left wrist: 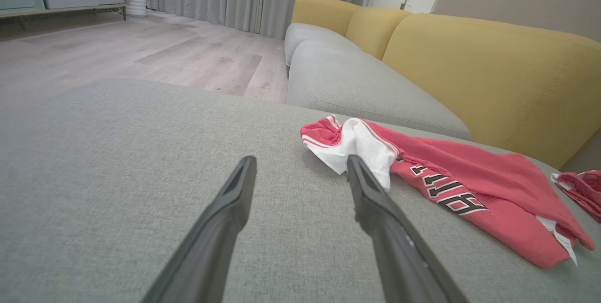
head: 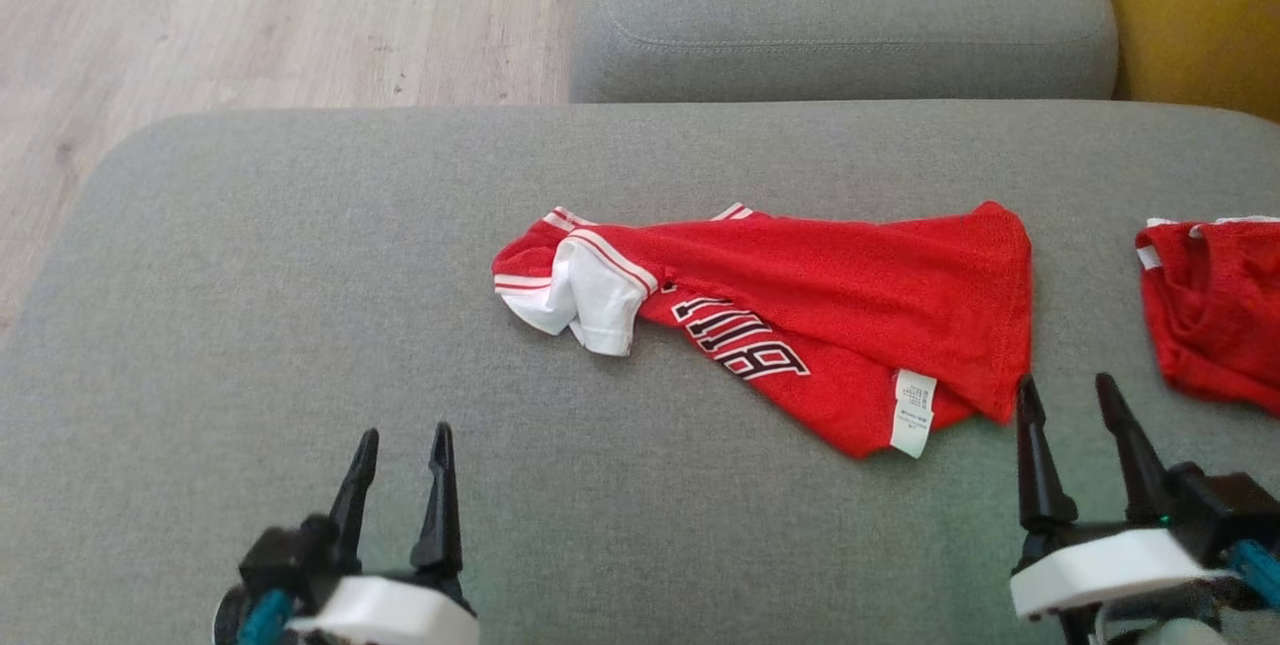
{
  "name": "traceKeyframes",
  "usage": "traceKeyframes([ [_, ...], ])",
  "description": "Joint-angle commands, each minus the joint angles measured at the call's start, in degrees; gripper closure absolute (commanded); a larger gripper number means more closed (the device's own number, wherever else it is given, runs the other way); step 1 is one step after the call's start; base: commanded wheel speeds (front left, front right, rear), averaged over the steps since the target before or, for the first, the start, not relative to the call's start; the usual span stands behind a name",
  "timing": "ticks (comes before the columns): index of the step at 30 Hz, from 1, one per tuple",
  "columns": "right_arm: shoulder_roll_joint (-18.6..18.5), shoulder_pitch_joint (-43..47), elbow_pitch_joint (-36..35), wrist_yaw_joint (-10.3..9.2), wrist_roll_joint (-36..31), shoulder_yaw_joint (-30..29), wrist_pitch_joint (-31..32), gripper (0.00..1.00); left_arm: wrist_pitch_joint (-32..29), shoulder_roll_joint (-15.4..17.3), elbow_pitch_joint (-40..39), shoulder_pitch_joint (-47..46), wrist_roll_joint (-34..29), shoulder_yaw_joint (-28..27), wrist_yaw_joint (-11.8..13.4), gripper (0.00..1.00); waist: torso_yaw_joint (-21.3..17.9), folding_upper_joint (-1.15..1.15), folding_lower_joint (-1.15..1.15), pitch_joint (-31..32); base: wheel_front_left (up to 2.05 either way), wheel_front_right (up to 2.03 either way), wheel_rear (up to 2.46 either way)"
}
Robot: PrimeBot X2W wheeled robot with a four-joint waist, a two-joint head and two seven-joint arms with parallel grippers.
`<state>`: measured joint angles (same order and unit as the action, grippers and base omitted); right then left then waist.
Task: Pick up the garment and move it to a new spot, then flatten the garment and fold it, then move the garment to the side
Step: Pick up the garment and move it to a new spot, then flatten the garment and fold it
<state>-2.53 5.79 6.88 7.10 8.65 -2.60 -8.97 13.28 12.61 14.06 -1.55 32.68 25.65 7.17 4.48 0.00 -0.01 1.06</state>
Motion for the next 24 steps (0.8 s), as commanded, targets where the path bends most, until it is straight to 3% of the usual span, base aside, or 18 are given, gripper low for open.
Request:
traceKeyframes([
  [1,-0.34,-0.7,-2.32,0.39,0.66,1.64,-0.17,0.0,0.91,0.92,-2.76,-0.82,-0.59,-2.4,0.91,0.0,0.04,0.0,0.01,0.11,0.0,0.0,0.0],
  [11,-0.34,0.97,-1.94,0.39,1.51,2.93,-0.78,0.0,0.98,0.9,-6.59,3.63,-0.21,-2.99,3.55,0.0,-0.44,0.0,0.01,0.38,0.0,0.0,0.0],
  [24,-0.34,0.46,-0.89,0.39,1.43,3.91,-0.85,0.0,0.45,1.27,-7.11,3.12,-0.08,-2.86,4.27,0.0,-0.78,0.0,0.01,0.11,0.0,0.0,0.0],
])
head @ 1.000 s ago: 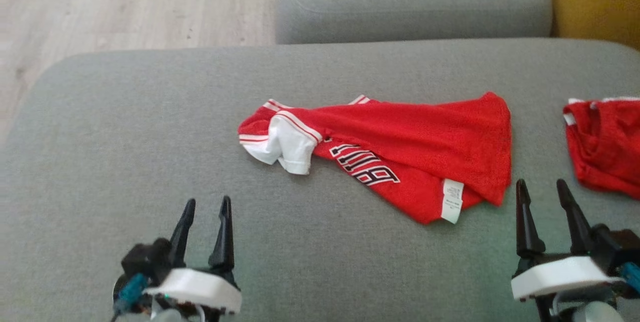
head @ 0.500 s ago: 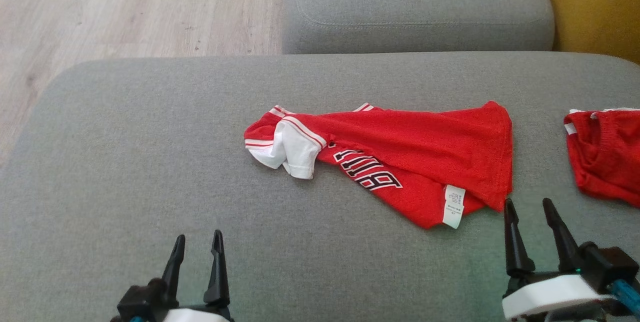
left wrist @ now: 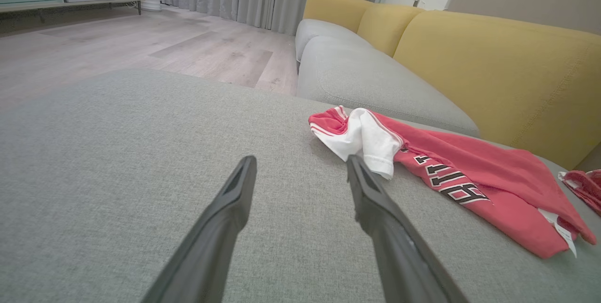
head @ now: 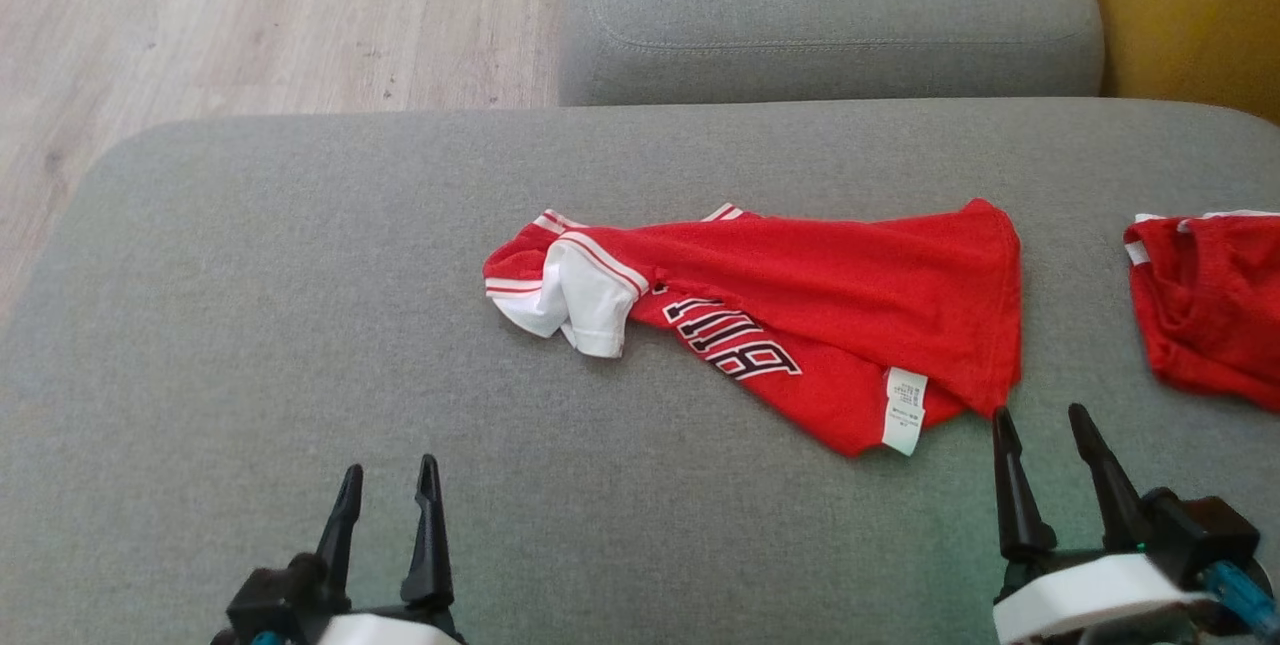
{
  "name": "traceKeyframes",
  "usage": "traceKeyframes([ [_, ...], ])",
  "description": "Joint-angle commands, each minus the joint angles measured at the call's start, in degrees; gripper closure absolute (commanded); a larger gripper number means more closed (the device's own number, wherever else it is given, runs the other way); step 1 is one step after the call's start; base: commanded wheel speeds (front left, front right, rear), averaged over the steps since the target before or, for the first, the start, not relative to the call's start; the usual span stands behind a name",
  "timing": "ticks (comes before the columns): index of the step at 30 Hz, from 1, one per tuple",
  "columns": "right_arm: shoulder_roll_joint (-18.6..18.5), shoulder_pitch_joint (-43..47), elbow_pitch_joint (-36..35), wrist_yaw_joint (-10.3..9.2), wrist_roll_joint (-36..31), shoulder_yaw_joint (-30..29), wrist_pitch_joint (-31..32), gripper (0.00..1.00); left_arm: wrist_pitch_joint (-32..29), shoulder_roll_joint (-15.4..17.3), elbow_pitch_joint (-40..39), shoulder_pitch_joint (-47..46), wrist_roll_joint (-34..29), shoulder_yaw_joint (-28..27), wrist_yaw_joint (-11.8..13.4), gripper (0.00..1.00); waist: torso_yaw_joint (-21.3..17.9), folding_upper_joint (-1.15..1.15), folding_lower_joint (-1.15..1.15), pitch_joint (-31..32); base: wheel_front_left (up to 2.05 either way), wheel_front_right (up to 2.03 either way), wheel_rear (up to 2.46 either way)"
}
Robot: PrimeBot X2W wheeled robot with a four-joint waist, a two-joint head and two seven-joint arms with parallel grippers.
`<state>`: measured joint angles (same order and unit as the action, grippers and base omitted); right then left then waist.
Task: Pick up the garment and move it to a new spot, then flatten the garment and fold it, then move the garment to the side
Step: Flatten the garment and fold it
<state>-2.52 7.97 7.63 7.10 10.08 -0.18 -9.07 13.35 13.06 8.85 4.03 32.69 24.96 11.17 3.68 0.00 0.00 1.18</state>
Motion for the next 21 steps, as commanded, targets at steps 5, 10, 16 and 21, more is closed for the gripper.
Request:
traceKeyframes([
  [5,-0.36,-1.74,-1.49,0.39,-0.02,1.52,-0.71,0.0,0.2,0.93,-1.67,-2.51,0.07,-2.1,0.46,0.0,0.12,0.0,0.0,-0.05,0.0,0.0,0.0],
  [10,-0.36,-1.75,-1.44,0.39,-0.17,1.46,-0.74,0.0,0.14,1.1,-1.64,-2.57,0.08,-1.97,0.71,0.0,0.21,0.0,0.0,-0.37,0.0,0.0,0.0],
  [16,-0.36,-1.75,-1.44,0.39,-0.36,1.62,-0.74,0.0,0.17,1.23,-1.67,-2.72,-0.01,-1.75,0.84,0.0,0.15,0.0,0.0,-0.78,0.0,0.0,0.0],
  [21,-0.36,-1.9,-1.73,0.39,-0.61,1.92,-0.66,0.0,0.02,1.24,-2.2,-3.02,0.04,-1.6,1.0,0.0,-0.25,0.0,0.0,-1.63,0.0,0.0,0.0],
])
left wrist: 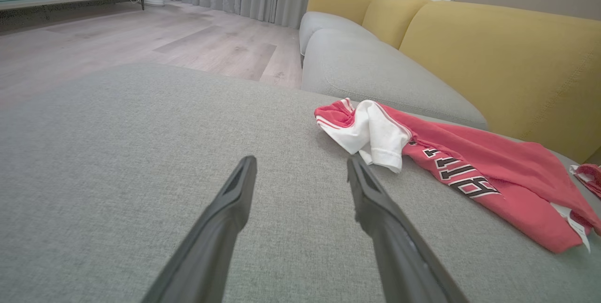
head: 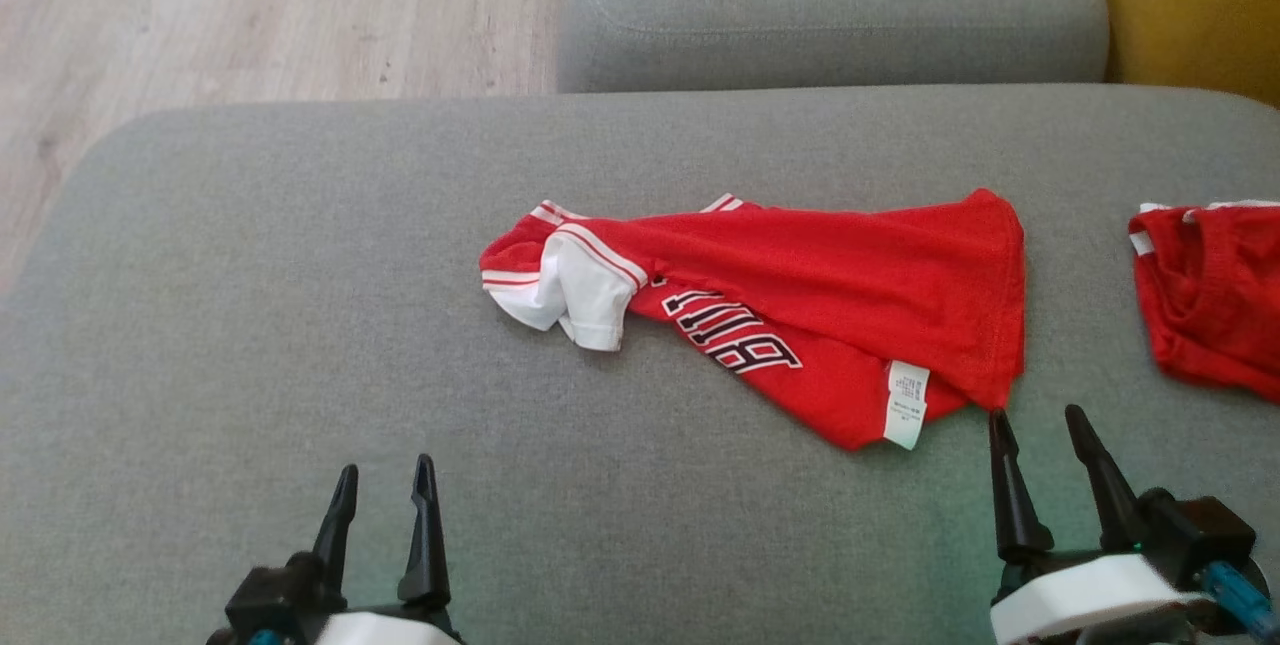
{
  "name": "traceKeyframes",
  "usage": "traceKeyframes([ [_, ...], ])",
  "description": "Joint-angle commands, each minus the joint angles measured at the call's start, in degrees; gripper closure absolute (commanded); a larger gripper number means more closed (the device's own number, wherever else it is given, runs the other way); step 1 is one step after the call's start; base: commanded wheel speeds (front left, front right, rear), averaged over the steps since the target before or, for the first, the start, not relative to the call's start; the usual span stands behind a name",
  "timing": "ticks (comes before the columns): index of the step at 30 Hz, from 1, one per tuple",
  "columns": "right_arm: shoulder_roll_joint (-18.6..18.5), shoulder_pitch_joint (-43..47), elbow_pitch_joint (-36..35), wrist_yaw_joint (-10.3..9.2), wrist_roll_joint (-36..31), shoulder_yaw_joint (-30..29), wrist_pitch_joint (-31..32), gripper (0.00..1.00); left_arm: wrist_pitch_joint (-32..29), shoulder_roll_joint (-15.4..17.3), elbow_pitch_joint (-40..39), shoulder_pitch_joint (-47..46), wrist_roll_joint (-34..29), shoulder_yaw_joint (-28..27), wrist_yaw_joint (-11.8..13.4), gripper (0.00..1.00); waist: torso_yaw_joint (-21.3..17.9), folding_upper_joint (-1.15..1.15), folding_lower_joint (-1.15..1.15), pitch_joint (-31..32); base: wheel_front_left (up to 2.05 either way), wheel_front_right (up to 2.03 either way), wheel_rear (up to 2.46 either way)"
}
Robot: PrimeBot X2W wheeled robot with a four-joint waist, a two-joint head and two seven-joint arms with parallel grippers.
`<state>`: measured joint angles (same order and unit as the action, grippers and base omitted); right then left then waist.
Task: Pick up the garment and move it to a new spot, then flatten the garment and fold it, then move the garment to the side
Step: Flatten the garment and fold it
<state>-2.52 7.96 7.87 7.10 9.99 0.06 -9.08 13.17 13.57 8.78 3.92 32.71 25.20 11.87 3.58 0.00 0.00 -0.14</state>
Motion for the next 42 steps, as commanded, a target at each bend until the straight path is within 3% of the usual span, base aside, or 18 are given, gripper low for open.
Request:
traceKeyframes([
  [1,-0.36,-1.98,-2.1,0.39,-0.6,1.74,-0.64,0.0,0.1,0.7,-2.3,-3.19,0.09,-1.84,0.27,0.0,-0.26,0.0,0.0,-0.61,0.0,0.0,0.0],
  [11,-0.36,-4.88,-3.4,0.39,-1.53,3.4,-0.16,0.0,-2.86,0.36,-0.52,-11.92,0.26,-1.4,-1.29,0.0,-2.57,0.0,0.0,-6.15,0.0,0.0,0.0],
  [21,-0.36,-8.58,-3.53,0.39,-2.17,5.11,-0.18,0.0,-6.87,-2.06,12.0,-24.58,2.87,-2.0,-3.84,0.0,-8.35,0.0,0.0,-13.41,0.0,0.0,0.0],
  [30,-0.36,-10.47,-2.71,0.39,-2.04,5.01,-1.42,0.0,-5.68,-2.21,19.24,-29.52,6.39,-5.47,-5.53,0.0,-10.95,0.0,0.0,-16.85,0.0,0.0,0.0],
  [31,-0.36,-10.62,-2.57,0.39,-1.97,5.1,-1.54,0.0,-5.59,-2.3,19.7,-29.87,6.69,-5.58,-5.93,0.04,-11.06,0.0,0.0,-17.01,0.0,0.0,0.0],
  [32,-0.36,-10.74,-2.43,0.39,-1.91,5.16,-1.64,0.0,-5.41,-2.44,20.07,-30.21,6.97,-5.61,-6.45,0.45,-11.12,0.0,0.0,-17.11,0.0,0.0,0.0],
  [33,-0.36,-10.85,-2.31,0.39,-1.85,5.2,-1.72,0.0,-5.11,-2.58,20.41,-30.53,7.13,-5.62,-6.81,0.78,-11.17,0.0,0.0,-17.2,0.0,0.0,0.0],
  [34,-0.36,-11.02,-2.09,0.39,-1.79,5.2,-1.86,0.0,-4.82,-2.93,20.99,-31.01,7.33,-5.22,-7.88,1.0,-11.16,0.0,0.0,-17.28,0.0,0.0,0.0],
  [42,-0.36,-11.41,-1.36,0.39,-1.96,4.47,-2.15,0.0,-1.47,-4.06,21.93,-32.29,6.26,-4.06,-9.47,1.0,-10.04,0.0,0.0,-16.49,0.0,0.0,0.0],
])
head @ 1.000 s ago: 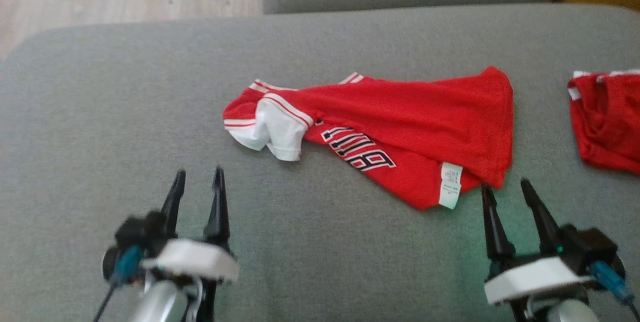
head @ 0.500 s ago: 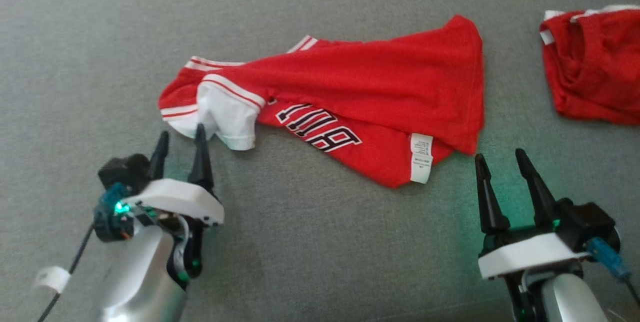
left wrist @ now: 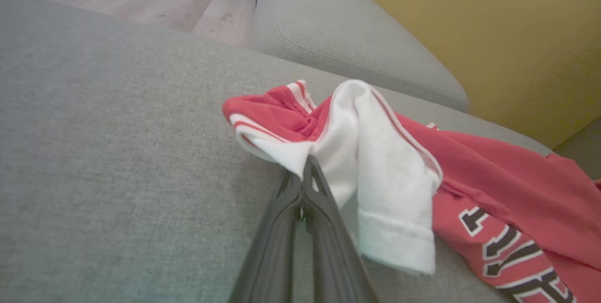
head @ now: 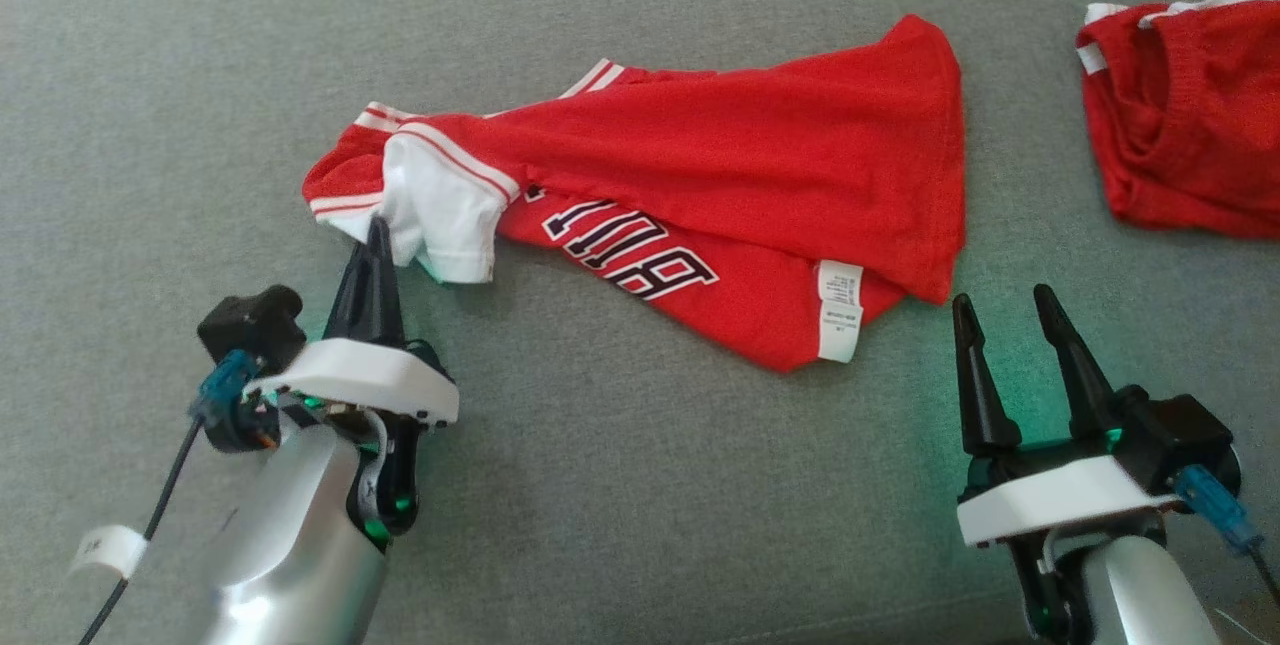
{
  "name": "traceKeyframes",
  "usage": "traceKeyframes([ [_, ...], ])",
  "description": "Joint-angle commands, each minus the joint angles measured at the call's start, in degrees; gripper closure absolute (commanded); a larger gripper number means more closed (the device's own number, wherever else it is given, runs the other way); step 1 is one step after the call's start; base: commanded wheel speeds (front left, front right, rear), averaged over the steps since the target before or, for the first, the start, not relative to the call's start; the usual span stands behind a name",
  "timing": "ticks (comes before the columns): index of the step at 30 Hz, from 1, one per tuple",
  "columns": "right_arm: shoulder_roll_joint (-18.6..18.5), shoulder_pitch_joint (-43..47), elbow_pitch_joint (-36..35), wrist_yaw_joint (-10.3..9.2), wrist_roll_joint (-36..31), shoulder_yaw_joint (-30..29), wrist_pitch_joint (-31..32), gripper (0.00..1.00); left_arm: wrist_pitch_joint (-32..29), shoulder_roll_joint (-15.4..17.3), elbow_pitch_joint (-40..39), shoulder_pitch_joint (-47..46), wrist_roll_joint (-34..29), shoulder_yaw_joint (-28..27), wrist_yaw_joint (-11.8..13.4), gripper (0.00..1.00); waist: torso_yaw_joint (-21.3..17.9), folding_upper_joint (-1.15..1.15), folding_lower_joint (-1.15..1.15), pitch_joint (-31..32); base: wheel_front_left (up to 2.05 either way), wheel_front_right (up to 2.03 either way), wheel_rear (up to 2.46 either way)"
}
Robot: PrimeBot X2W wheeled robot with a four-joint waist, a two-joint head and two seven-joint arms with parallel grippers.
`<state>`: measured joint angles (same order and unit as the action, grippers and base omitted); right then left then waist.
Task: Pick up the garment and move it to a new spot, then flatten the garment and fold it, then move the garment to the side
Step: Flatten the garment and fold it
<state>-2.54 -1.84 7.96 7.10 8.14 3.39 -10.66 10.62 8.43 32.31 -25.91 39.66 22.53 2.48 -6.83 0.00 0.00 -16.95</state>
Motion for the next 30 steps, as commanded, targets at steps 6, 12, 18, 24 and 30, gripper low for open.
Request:
traceKeyframes([
  [6,-0.33,-0.93,-1.14,0.39,-0.13,0.51,-0.52,0.0,3.1,1.77,-5.77,-0.98,-3.82,0.06,-0.11,1.0,2.22,0.0,0.0,1.98,0.0,0.0,0.0],
  [12,-0.33,0.08,-0.55,0.39,0.0,-0.15,-0.55,0.0,3.32,4.67,-18.01,7.07,-6.91,1.49,2.09,1.0,4.73,0.0,0.0,4.72,0.0,0.0,0.0],
  [18,-0.33,1.1,-0.03,0.39,0.32,-0.36,-0.54,0.0,-3.16,9.22,-31.98,17.25,-7.5,3.16,5.55,1.0,6.04,0.0,0.0,6.63,0.0,0.0,0.0],
  [24,-0.33,0.84,-0.37,0.39,0.19,-0.06,-0.43,0.0,-8.81,10.83,-39.38,21.64,-5.2,2.62,8.34,1.0,5.36,0.0,0.0,5.86,0.0,0.0,0.0],
  [30,-0.33,-0.65,-0.95,0.39,-0.2,0.54,-0.17,0.0,-9.07,10.29,-30.61,17.99,-1.39,-0.76,7.59,1.0,3.19,0.0,0.0,3.07,0.0,0.0,0.0],
])
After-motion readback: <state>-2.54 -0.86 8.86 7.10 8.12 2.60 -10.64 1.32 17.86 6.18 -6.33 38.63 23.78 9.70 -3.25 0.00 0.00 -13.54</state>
